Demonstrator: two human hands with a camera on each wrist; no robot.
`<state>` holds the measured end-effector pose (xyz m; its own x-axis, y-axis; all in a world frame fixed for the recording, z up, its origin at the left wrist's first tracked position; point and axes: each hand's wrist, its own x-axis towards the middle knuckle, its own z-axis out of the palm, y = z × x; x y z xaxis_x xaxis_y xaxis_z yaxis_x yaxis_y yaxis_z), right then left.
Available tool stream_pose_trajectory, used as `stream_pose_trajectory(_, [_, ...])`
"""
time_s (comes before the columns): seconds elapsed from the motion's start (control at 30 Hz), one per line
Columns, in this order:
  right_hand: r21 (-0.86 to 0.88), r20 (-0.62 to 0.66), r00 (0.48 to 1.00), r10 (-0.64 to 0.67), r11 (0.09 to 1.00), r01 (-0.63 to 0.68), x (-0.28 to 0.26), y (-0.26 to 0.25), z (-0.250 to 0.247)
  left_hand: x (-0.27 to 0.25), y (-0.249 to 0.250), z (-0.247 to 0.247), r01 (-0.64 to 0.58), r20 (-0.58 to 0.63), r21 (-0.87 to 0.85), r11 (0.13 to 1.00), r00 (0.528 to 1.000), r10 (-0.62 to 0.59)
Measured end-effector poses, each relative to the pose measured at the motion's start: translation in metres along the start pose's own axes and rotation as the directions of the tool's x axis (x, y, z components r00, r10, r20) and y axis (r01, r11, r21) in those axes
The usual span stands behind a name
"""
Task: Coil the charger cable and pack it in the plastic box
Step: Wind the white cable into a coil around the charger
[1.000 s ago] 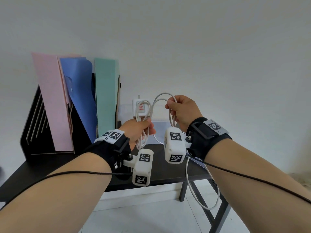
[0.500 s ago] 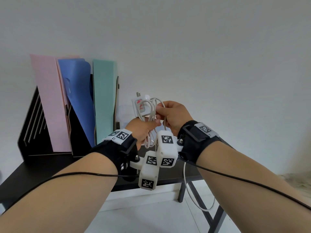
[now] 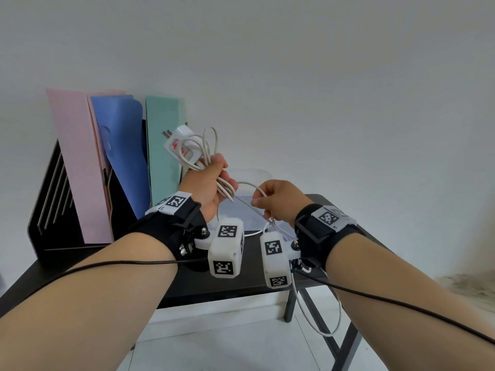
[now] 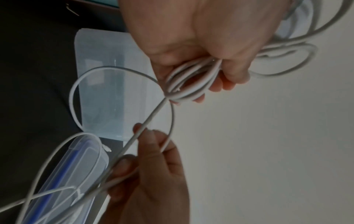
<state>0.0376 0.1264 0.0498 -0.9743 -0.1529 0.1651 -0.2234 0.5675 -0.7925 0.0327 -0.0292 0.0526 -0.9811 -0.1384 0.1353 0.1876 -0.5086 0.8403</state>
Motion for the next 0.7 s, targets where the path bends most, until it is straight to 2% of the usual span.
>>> stream_pose_trajectory(0.17, [0.012, 0.084, 0.996, 0.011, 1.0, -0.012, -0.003, 0.004, -0.002, 0.005, 0.003, -0.005, -0.078, 0.0, 0.033, 0.996, 0.997, 0.078])
stream_pose_trajectory(0.27, [-0.139, 0.163, 0.984, 0.066, 0.989, -0.044, -0.005, 0.004, -0.005, 0.007, 0.006, -0.007, -0.106, -0.052, 0.041, 0.993, 0.993, 0.108])
stream_pose_trajectory(0.33, [-0.256, 0.159, 0.982, 0.104, 0.965, -0.061, -0.004, 0.007, -0.006, 0.01, 0.01, -0.01, -0.116, -0.095, 0.044, 0.992, 0.988, 0.12])
stream_pose_trajectory(0.47, [-0.364, 0.168, 0.976, 0.138, 0.929, -0.069, -0.009, 0.013, -0.01, 0.017, 0.019, -0.019, -0.133, -0.174, 0.079, 0.988, 0.974, 0.146])
stream_pose_trajectory(0.53, [-0.373, 0.137, 0.981, 0.14, 0.924, -0.08, -0.01, 0.013, -0.015, 0.018, 0.019, -0.025, -0.144, -0.196, 0.134, 0.98, 0.966, 0.169])
stream_pose_trajectory(0.7, [-0.369, -0.04, 0.992, 0.117, 0.921, -0.124, -0.004, 0.009, -0.027, 0.019, 0.009, -0.042, -0.101, -0.19, 0.335, 0.937, 0.967, 0.172])
